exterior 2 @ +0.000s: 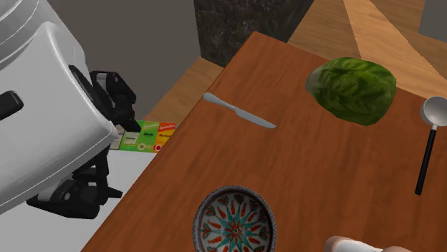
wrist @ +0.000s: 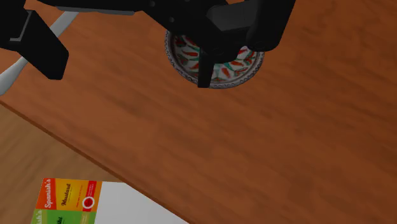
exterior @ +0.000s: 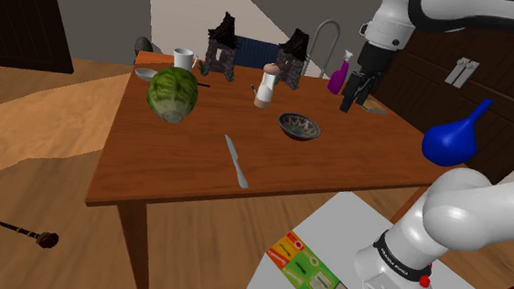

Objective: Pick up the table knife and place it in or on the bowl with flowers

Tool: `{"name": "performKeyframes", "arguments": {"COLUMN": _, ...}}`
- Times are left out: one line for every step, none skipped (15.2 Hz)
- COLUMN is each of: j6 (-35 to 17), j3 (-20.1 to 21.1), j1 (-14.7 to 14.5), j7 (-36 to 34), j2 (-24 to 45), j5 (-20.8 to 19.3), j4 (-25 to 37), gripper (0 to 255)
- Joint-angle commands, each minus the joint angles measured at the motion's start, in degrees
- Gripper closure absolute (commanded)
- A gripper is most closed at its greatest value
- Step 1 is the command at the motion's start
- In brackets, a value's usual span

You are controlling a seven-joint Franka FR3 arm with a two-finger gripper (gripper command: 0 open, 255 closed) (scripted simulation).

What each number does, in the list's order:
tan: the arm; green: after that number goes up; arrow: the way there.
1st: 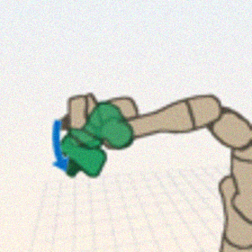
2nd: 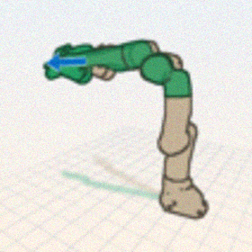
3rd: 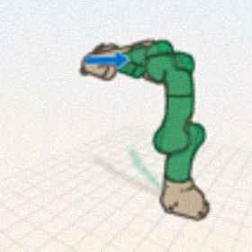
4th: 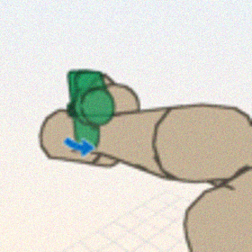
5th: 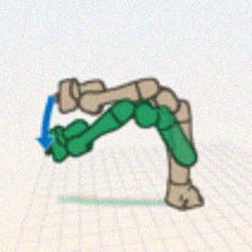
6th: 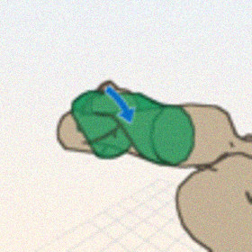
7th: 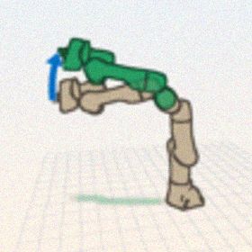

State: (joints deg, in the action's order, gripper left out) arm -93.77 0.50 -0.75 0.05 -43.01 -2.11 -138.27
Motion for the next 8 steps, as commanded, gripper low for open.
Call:
{"name": "performKeyframes", "arguments": {"j6": 0.0, "j3": 0.0, "j1": 0.0, "j7": 0.0, "j2": 0.0, "j5": 0.0, "j4": 0.0, "gripper": 0}}
{"name": "performKeyframes", "arguments": {"j6": -1.5, "j3": 1.2, "j1": -0.2, "j7": -1.9, "j2": 0.5, "j5": 0.8, "j4": -0.8, "gripper": 0}}
{"name": "performKeyframes", "arguments": {"j6": -3.0, "j3": 2.3, "j1": -0.3, "j7": -3.9, "j2": 1.1, "j5": 1.5, "j4": -1.5, "gripper": 0}}
{"name": "performKeyframes", "arguments": {"j6": -4.6, "j3": 3.5, "j1": -0.5, "j7": -5.8, "j2": 1.9, "j5": 2.2, "j4": -2.1, "gripper": 0}}
{"name": "performKeyframes", "arguments": {"j6": -6.1, "j3": 4.7, "j1": -0.6, "j7": -7.7, "j2": 2.7, "j5": 2.9, "j4": -2.7, "gripper": 0}}
{"name": "performKeyframes", "arguments": {"j6": -7.7, "j3": 5.8, "j1": -0.8, "j7": -9.6, "j2": 3.7, "j5": 3.5, "j4": -3.1, "gripper": 0}}
{"name": "performKeyframes", "arguments": {"j6": -9.3, "j3": 7.0, "j1": -0.9, "j7": -11.6, "j2": 4.8, "j5": 4.1, "j4": -3.4, "gripper": 0}}
{"name": "performKeyframes", "arguments": {"j6": -11.0, "j3": 8.2, "j1": -1.0, "j7": -13.5, "j2": 5.9, "j5": 4.7, "j4": -3.6, "gripper": 0}}
